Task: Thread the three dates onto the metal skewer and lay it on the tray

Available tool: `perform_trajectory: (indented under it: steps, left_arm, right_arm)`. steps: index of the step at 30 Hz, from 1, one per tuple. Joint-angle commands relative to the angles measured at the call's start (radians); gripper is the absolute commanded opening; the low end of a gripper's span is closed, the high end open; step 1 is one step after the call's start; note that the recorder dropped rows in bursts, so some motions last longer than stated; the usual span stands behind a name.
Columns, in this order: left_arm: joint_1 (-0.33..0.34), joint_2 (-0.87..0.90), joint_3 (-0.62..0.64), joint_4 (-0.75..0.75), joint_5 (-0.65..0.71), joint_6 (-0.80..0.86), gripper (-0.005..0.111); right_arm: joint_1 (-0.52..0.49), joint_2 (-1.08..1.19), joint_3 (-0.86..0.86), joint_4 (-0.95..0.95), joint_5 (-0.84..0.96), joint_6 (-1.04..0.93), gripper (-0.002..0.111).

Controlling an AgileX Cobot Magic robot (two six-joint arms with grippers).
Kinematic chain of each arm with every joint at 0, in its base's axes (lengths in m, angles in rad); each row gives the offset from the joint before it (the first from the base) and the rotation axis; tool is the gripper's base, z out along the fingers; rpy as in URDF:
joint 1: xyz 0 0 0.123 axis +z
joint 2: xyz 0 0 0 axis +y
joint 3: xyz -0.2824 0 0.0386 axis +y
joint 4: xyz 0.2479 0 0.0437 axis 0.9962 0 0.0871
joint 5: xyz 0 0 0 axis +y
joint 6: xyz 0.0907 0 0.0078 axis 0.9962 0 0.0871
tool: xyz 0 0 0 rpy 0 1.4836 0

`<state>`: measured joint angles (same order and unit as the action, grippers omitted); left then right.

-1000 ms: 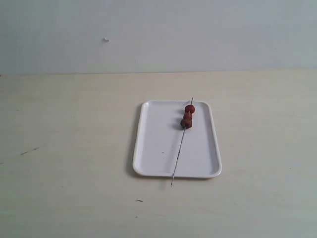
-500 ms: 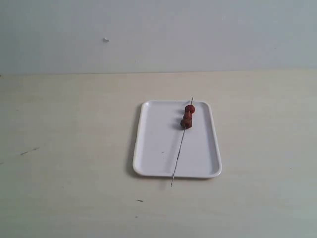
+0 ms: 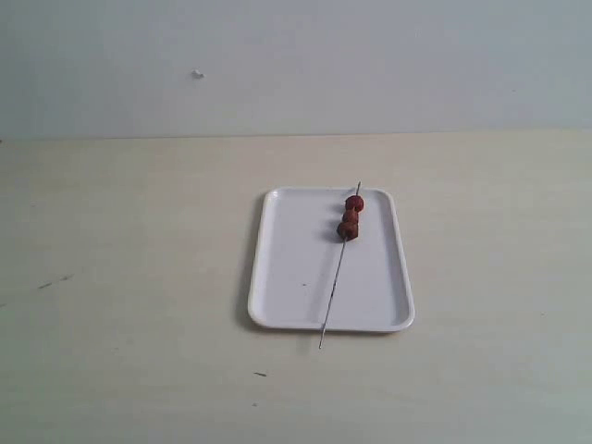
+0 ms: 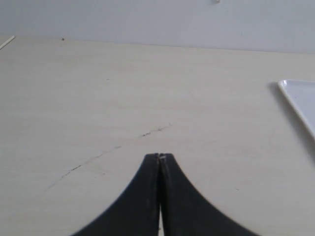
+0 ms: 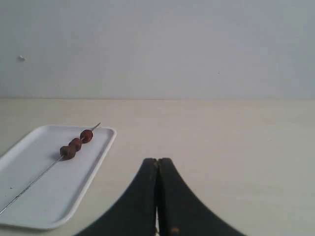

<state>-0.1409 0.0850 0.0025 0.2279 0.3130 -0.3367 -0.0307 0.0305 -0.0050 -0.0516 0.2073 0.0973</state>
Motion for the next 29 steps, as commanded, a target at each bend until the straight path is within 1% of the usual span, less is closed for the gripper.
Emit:
perform_trajectory:
  steps: [1, 29]
  left_arm:
    - [0.002, -0.008, -0.002, 0.004, -0.001, -0.008, 0.0]
    - [0.002, -0.008, -0.002, 0.004, -0.001, -0.008, 0.0]
  right_arm:
    - [-0.005, -0.007, 0.005, -0.003, -0.001, 0.001, 0.0]
    - [-0.005, -0.007, 0.005, -0.003, -0.001, 0.001, 0.0]
